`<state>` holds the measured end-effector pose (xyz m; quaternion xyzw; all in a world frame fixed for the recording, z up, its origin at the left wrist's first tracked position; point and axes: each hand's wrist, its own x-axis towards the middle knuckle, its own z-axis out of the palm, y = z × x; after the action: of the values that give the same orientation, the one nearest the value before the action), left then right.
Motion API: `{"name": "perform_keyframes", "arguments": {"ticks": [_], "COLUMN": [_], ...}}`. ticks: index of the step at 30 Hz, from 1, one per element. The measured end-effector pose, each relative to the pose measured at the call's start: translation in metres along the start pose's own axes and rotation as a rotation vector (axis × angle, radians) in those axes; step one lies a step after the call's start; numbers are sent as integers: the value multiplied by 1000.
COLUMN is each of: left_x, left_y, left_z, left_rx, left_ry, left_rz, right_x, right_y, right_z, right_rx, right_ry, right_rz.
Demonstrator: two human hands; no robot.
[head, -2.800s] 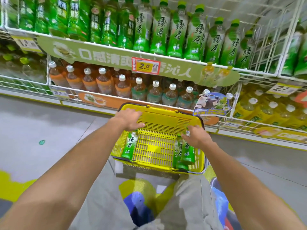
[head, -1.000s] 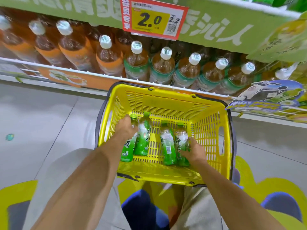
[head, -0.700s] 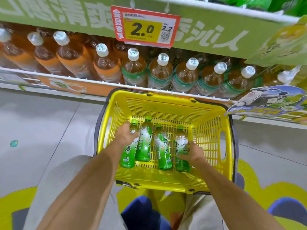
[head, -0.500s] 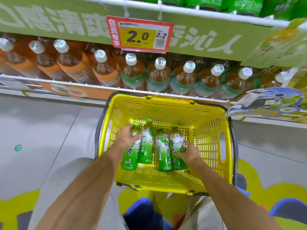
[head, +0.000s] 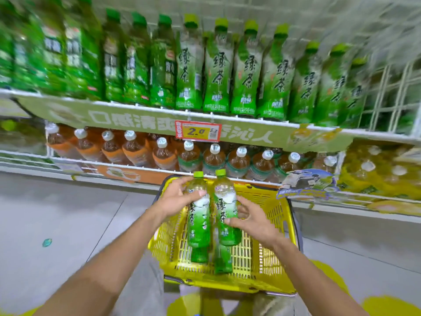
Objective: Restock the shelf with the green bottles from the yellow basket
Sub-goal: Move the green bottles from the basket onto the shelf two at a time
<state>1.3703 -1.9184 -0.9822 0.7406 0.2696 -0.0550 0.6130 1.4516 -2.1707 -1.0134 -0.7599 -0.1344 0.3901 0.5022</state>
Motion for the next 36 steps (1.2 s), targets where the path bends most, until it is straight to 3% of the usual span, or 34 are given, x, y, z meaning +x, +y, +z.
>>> {"name": "perform_keyframes", "arguments": {"ticks": [6,15,23,27,31,36], "left_x": [-34,-73,-36,4,49,84], "left_y": [101,263,384,419,415,412], "left_z": [-19,37,109,136,144,136], "left_rx": [67,126,243,344,524,609], "left_ry": [117,185,237,162,208,188], "left_rz": [252,485,559,484,512,488], "right_x": [-40,-137,-131,-110,-84,-57], "right_y": [-86,-202,-239,-248,-240,-217], "right_z": [-31,-132,-226,-266,-296,-317], "right_rx": [24,-137,24,42,60,301], "right_ry": [-11,172,465,465,427,437], "right_rz": [-266,-507,-533,-481,-448,-343]}}
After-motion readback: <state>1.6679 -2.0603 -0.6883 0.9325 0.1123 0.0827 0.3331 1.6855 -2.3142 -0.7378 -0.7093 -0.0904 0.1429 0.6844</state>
